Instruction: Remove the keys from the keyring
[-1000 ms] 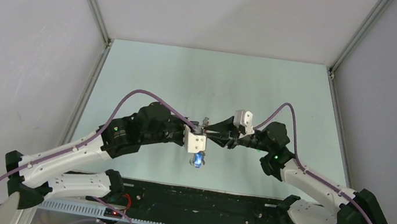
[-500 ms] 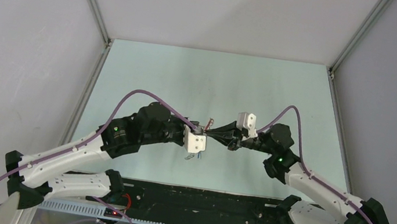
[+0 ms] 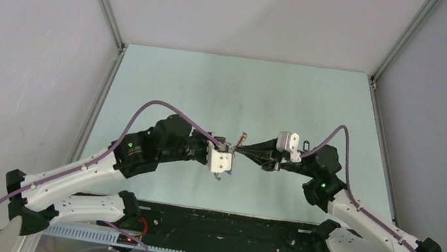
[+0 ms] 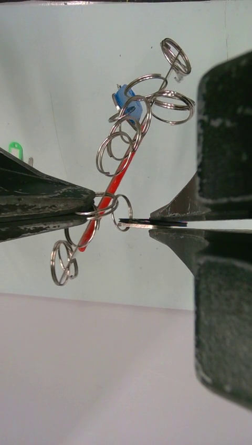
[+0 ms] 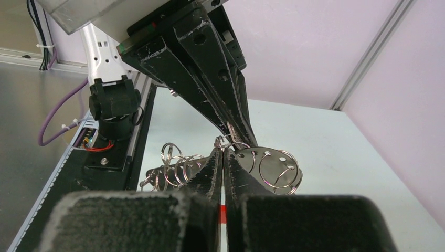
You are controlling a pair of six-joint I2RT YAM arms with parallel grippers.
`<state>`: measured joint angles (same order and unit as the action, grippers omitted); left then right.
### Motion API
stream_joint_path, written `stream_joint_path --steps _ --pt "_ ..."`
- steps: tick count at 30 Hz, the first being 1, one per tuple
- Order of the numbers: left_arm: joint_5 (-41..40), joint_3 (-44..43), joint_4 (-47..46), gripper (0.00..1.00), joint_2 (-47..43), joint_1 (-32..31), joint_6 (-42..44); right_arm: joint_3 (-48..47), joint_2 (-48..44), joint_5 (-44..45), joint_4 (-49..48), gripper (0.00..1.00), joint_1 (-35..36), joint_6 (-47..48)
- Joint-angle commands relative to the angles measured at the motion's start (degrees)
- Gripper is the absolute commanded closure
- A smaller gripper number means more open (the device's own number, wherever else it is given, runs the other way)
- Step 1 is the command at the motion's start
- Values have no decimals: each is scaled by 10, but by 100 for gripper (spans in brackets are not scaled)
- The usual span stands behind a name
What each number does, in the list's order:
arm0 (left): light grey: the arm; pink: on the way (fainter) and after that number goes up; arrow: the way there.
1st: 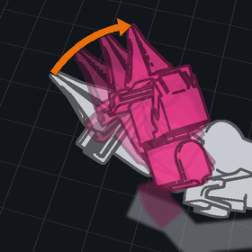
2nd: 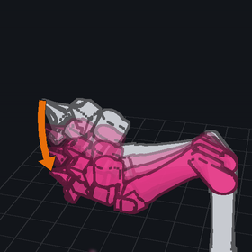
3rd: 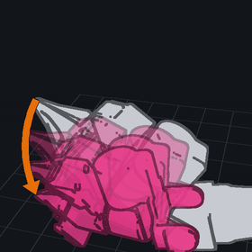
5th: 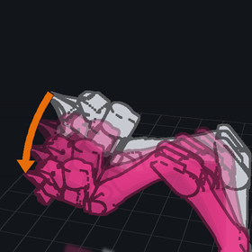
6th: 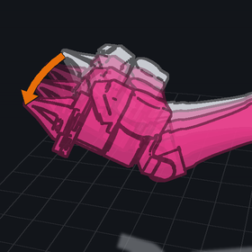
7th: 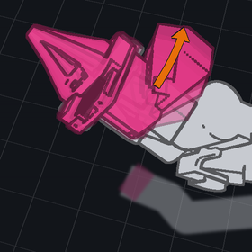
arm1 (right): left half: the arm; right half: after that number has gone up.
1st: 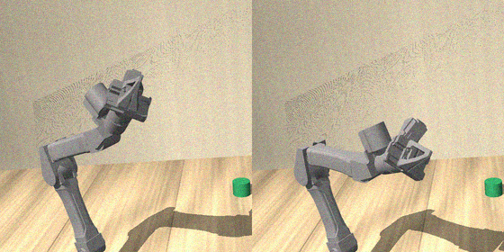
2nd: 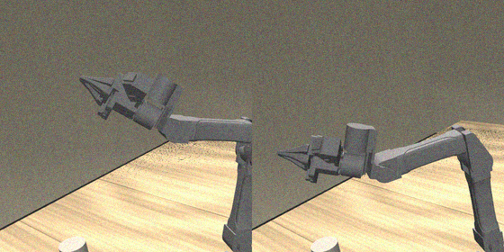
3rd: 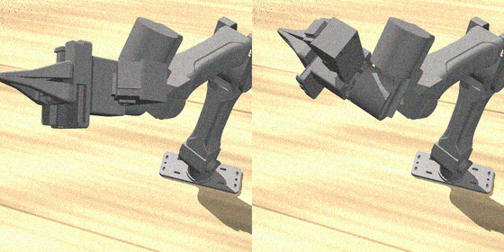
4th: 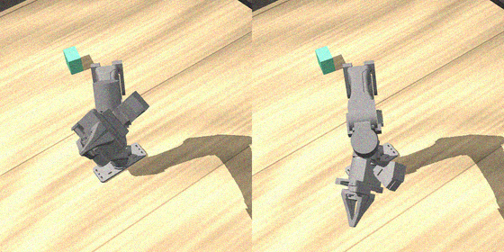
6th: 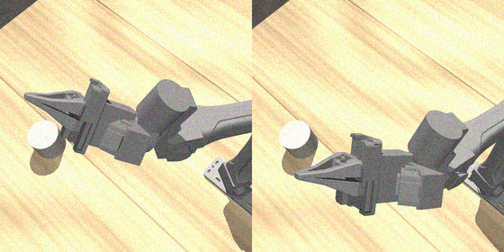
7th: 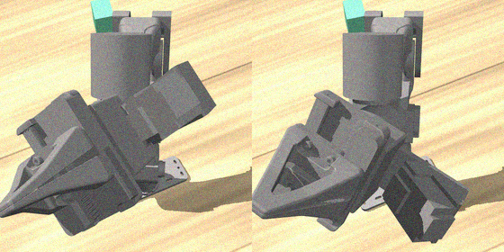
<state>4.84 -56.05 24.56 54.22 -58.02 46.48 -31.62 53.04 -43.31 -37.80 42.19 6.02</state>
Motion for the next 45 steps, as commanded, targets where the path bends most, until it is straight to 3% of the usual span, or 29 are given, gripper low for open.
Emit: stream_joint_path --steps 1,17,27,45 --pt "13 -3 -24 100 -11 -2 -8 13 -23 12 -66 100 0 -5" --pt "16 -2 -24 100 -23 -2 -9 54 -19 54 -134 100 -28 -54" --pt "15 -2 -24 100 -28 -2 -10 64 38 15 -134 100 -38 -66" --pt "22 -2 -24 100 -18 -2 -7 -10 60 23 55 100 25 52"
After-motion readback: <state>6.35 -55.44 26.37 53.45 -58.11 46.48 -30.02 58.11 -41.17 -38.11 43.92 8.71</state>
